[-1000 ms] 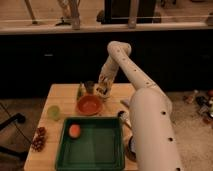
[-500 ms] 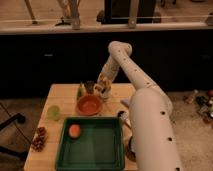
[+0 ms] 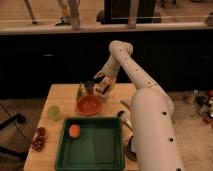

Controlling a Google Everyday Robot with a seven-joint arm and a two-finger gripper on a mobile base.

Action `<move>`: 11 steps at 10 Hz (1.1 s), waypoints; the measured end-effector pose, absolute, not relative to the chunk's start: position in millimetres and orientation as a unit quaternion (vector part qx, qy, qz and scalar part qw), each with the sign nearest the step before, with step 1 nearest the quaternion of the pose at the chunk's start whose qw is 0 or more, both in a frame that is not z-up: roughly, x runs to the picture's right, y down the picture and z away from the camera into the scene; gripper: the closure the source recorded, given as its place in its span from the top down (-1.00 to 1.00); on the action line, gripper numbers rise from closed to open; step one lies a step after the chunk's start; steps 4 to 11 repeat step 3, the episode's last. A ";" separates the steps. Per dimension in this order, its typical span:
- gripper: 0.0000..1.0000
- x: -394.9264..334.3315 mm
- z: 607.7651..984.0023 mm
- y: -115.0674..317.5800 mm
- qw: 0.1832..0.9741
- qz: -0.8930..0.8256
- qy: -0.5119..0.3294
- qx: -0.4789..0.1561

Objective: Place eraser in paper cup

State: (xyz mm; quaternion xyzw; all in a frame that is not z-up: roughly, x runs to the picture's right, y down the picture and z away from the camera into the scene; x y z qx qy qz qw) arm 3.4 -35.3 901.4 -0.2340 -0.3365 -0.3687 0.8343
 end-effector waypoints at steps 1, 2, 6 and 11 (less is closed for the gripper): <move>0.60 7.1 899.3 -37.9 0.837 -0.367 -0.335 -0.230; 0.60 9.6 897.6 -40.2 0.838 -0.366 -0.334 -0.227; 0.60 13.0 895.4 -43.1 0.841 -0.363 -0.333 -0.222; 0.60 13.0 895.4 -43.1 0.841 -0.363 -0.333 -0.222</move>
